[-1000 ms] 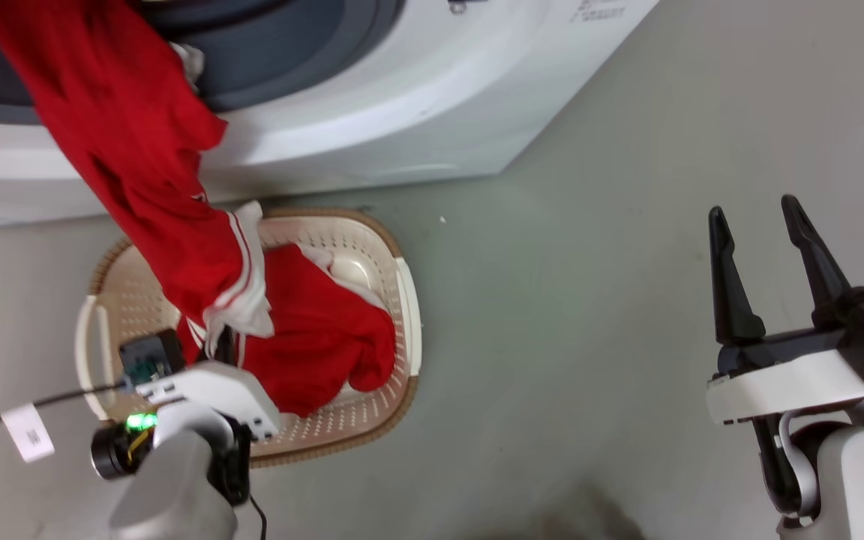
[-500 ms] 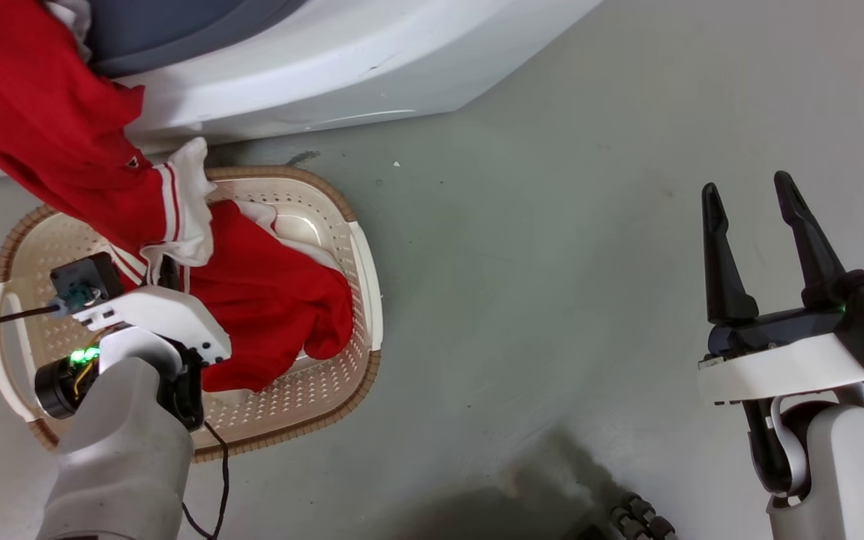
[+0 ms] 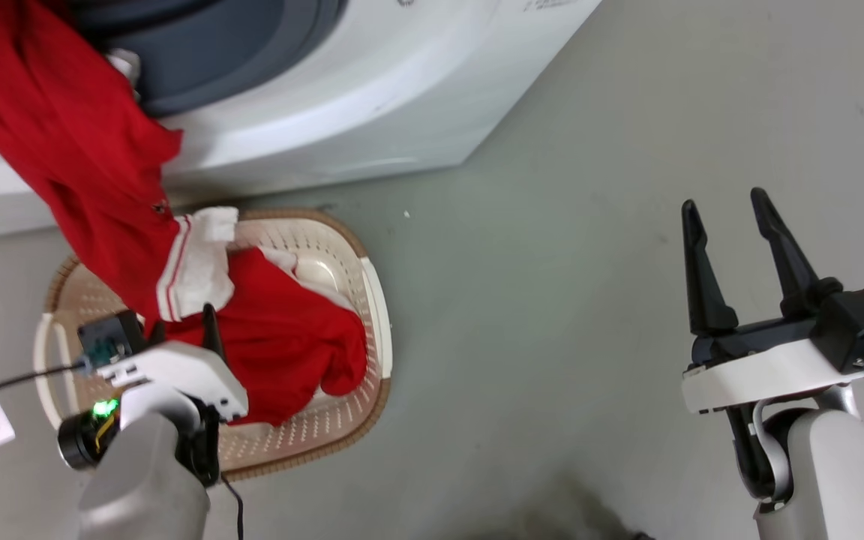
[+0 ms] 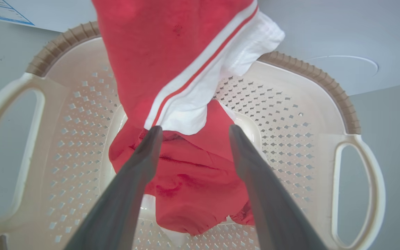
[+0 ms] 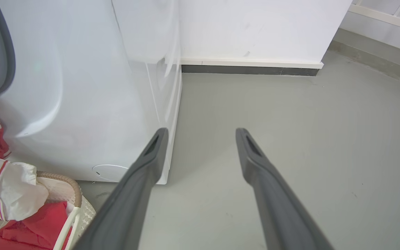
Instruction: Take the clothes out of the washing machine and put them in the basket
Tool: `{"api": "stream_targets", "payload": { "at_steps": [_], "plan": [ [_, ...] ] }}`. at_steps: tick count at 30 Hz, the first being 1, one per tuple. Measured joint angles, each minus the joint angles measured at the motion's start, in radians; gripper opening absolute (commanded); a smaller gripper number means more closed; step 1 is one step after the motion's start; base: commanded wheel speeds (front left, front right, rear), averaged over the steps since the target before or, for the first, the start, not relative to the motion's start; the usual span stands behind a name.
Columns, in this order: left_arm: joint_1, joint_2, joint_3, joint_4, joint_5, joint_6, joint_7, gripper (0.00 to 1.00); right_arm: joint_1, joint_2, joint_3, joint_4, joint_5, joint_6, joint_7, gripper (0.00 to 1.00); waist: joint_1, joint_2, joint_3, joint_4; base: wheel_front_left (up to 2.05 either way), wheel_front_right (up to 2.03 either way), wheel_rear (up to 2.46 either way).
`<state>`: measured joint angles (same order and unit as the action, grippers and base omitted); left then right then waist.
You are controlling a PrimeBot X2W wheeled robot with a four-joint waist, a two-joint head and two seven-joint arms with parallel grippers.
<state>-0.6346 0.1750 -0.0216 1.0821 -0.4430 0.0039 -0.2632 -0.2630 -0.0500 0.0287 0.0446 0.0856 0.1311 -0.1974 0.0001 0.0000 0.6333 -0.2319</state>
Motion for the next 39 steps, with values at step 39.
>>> {"api": "stream_targets", "payload": {
  "at_steps": [39],
  "plan": [
    [0.05, 0.109, 0.136, -0.325, 0.228, -0.101, 0.309, 1.0, 0.124, 0.0, -0.019, 0.026, 0.041, 0.0, 0.019, 1.0, -0.0002, 0.0, -0.266, -0.027, 0.0, 0.0, 0.0]
  ]
}}
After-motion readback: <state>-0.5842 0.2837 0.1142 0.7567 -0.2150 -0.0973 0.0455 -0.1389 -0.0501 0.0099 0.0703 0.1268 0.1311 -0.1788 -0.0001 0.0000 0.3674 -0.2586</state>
